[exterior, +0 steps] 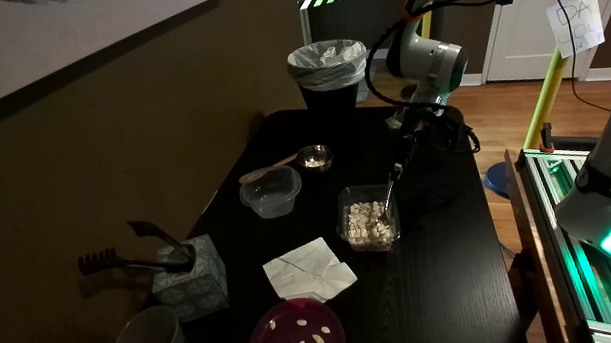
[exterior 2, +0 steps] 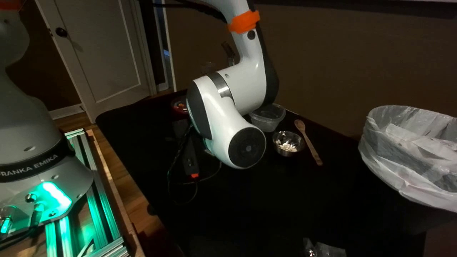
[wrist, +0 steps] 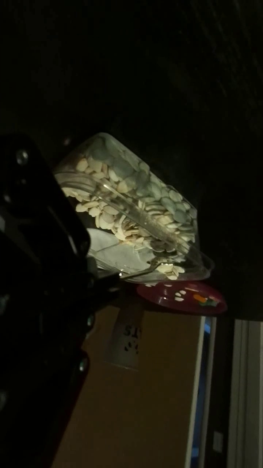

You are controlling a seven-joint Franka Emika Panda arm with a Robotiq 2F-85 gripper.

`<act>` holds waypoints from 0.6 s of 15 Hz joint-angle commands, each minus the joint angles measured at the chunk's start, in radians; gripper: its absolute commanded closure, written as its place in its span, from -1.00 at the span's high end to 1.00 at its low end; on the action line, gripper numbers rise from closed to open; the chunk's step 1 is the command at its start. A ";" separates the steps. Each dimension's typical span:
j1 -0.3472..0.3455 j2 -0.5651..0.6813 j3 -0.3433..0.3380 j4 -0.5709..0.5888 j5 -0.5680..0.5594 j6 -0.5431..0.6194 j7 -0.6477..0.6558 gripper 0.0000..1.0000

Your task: Transfer the popcorn from the plastic bowl to the metal bowl

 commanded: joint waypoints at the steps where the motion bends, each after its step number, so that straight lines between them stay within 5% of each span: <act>1: -0.062 0.129 0.003 0.102 -0.006 -0.127 0.073 -0.98; 9: -0.196 0.243 -0.013 0.240 0.046 -0.345 0.157 -0.98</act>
